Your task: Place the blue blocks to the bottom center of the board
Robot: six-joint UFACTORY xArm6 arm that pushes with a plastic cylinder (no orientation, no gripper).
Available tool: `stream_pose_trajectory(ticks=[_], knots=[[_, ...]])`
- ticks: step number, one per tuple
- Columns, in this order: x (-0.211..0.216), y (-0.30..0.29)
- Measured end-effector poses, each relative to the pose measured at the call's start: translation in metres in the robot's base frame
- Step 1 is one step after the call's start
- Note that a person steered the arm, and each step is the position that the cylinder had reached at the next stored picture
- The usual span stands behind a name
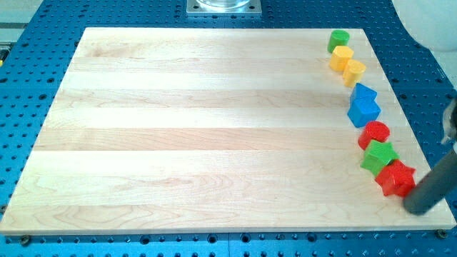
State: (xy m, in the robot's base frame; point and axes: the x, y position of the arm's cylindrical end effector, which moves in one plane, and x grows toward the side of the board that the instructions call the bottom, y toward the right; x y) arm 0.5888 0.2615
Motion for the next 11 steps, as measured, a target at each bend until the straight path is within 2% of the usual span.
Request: stream_pose_trajectory(ticks=[1,2,3,4,5,7,8,9,10,11], knots=[[-0.016,0.001],[-0.074,0.061],[-0.156,0.03],[-0.151,-0.014],[-0.14,-0.097],[-0.179,-0.14],[-0.108,-0.198],[-0.062,-0.232],[-0.108,-0.221],[-0.094,-0.289]])
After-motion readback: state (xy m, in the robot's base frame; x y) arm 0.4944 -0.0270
